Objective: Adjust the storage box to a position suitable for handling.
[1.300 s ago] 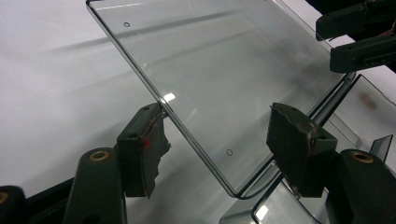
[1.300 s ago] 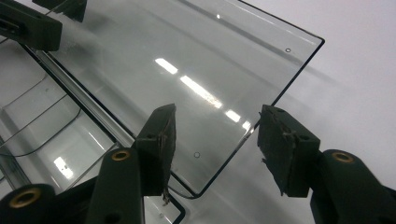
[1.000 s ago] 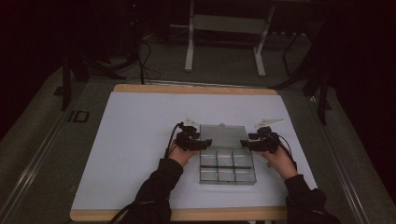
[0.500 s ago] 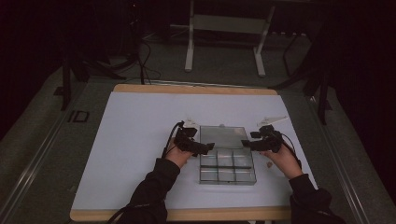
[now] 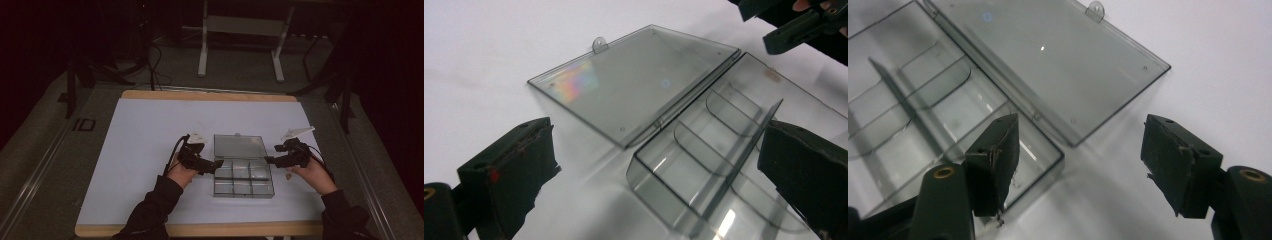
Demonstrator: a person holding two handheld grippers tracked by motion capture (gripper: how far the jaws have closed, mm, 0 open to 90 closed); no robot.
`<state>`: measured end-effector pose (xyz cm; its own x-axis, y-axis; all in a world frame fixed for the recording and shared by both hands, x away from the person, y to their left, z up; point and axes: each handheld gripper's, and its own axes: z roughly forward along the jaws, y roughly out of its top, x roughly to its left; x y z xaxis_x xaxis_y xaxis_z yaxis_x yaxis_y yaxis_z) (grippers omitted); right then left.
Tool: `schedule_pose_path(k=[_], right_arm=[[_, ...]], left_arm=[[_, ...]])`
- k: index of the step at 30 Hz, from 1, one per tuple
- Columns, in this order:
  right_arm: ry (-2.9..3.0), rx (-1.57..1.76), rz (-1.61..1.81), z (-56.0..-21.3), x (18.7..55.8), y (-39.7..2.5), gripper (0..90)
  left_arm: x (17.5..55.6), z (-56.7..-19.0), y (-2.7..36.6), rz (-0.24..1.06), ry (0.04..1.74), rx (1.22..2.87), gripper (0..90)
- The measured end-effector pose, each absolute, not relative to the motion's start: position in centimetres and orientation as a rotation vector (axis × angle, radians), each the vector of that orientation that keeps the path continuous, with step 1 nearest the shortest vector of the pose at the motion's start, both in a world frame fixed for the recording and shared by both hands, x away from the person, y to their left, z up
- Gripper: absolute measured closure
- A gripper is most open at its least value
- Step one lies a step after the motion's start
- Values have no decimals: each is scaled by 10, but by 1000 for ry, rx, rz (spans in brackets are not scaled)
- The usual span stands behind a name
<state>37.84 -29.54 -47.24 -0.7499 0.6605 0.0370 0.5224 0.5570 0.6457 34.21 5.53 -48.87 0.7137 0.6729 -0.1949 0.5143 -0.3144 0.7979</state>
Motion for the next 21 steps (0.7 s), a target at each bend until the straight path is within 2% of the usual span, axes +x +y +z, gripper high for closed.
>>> schedule_pose_path(k=[13, 21], right_arm=[[2643, 933, 869, -469, 361, -320, 328], [2699, 873, 795, -473, 351, -332, 377]], left_arm=[[321, -497, 78, 220, 926, 2001, 26], [304, -506, 93, 237, 911, 1981, 25]])
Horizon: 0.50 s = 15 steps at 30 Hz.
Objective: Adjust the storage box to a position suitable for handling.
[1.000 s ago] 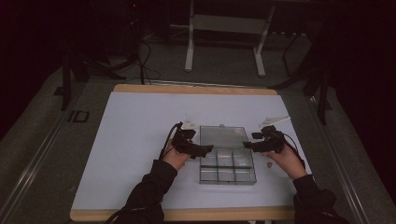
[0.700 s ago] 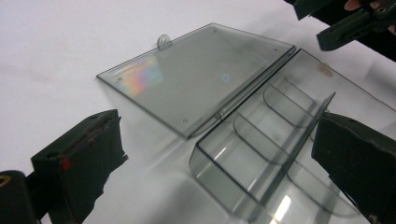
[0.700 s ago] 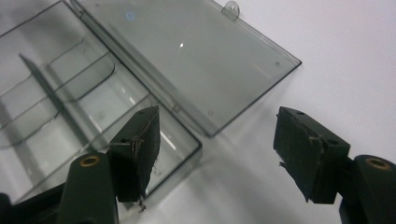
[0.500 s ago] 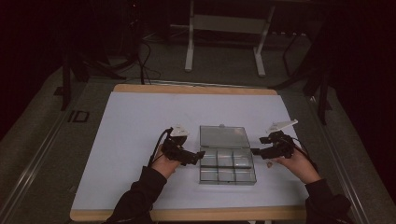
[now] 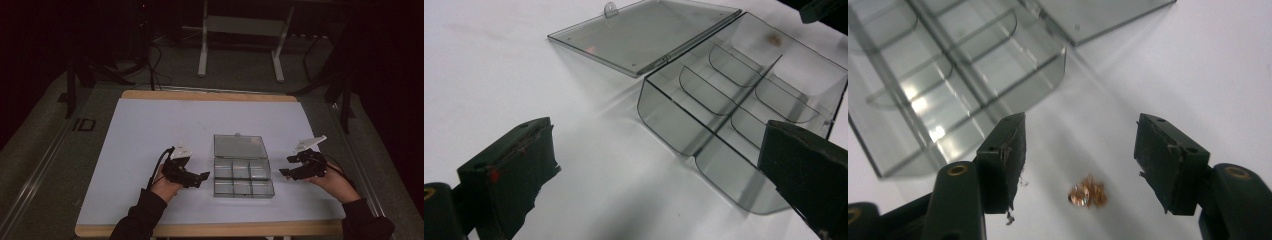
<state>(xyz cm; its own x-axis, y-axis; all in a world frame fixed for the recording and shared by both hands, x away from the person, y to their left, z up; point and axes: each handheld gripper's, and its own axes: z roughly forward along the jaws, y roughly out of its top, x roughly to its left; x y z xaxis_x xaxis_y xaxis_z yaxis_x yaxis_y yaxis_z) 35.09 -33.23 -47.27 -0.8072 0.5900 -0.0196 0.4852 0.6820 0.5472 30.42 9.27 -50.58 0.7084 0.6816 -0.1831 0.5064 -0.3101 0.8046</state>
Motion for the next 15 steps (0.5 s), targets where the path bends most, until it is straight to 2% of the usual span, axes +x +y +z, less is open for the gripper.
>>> schedule_pose_path(k=[6, 15], right_arm=[[2751, 830, 716, -477, 348, -342, 434], [2856, 775, 529, -488, 348, -352, 581]], left_arm=[[289, -516, 98, 244, 920, 1992, 25], [266, -525, 107, 289, 922, 1991, 25]])
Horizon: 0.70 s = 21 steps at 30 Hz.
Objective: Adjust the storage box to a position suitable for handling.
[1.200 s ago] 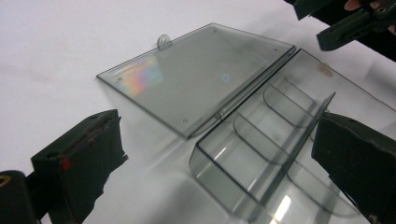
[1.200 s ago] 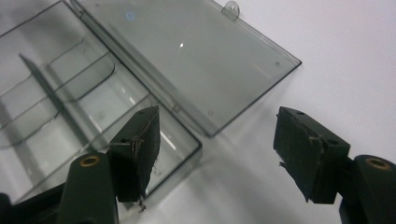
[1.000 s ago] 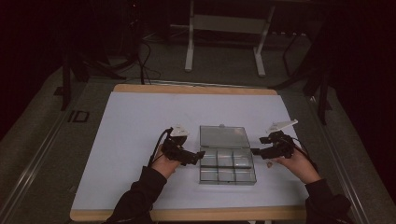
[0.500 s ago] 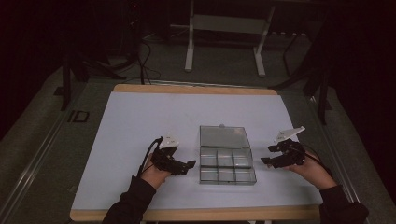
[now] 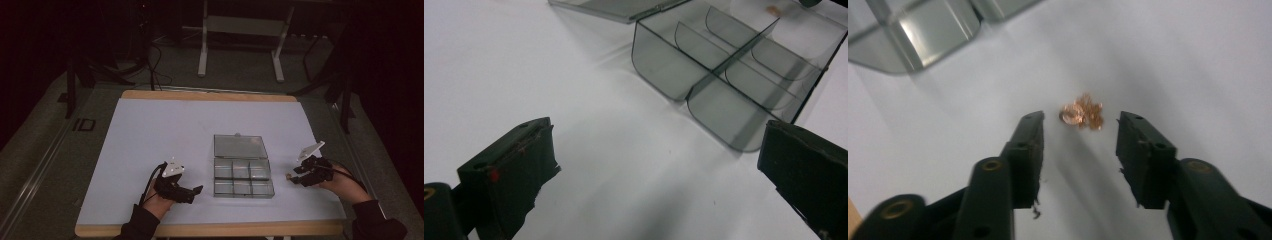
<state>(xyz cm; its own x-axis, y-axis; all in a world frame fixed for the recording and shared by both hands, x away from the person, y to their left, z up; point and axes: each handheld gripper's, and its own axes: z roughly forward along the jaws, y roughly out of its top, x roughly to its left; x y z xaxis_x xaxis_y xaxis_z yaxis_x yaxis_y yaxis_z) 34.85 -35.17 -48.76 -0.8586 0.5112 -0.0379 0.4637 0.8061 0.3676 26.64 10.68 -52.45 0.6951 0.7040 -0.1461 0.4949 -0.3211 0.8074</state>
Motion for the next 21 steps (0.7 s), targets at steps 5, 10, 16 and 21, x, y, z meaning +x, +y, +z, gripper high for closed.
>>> schedule_pose_path(k=[5, 10, 16, 21], right_arm=[[2900, 764, 447, -492, 354, -349, 611], [2919, 736, 372, -493, 360, -340, 610], [2945, 720, 299, -496, 366, -330, 624], [2978, 708, 243, -499, 371, -323, 641]], left_arm=[[259, -527, 111, 302, 929, 1982, 25], [260, -528, 113, 304, 936, 1968, 25], [260, -527, 115, 303, 938, 1958, 25], [260, -528, 114, 301, 938, 1960, 25]])
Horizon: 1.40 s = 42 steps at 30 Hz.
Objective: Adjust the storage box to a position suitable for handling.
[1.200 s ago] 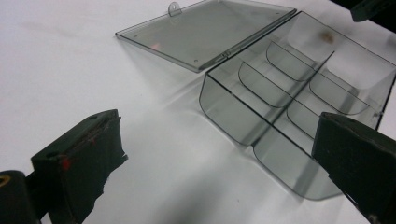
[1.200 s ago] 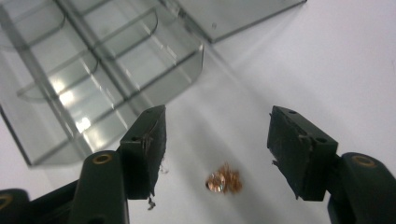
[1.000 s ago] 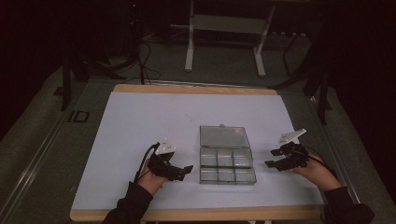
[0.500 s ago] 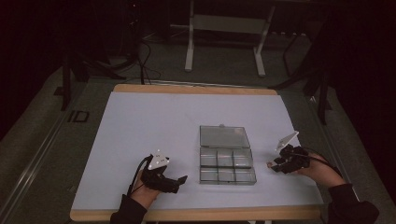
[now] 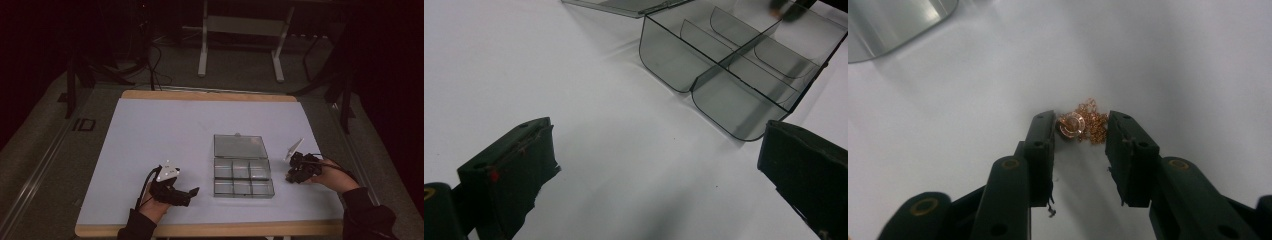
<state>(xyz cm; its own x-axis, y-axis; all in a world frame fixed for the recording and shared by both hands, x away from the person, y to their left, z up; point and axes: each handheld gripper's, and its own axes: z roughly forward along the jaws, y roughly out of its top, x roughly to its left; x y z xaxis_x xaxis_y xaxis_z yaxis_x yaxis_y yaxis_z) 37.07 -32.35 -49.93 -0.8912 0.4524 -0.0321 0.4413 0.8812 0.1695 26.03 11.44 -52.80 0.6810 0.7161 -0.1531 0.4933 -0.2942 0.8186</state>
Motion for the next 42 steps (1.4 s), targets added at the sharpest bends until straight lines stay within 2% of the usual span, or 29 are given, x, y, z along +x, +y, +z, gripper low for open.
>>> schedule_pose_path(k=[4, 8, 14, 29, 42], right_arm=[[2993, 720, 195, -499, 372, -319, 675], [3006, 697, 151, -499, 371, -314, 790], [3019, 695, 155, -498, 371, -314, 827], [3017, 698, 201, -481, 366, -332, 837], [3001, 646, 246, -446, 357, -339, 837]], left_arm=[[261, -529, 114, 301, 940, 1962, 26], [260, -529, 114, 300, 938, 1964, 26], [260, -529, 114, 307, 934, 1962, 25], [260, -530, 113, 312, 923, 1961, 25], [261, -532, 112, 308, 918, 1964, 26]])
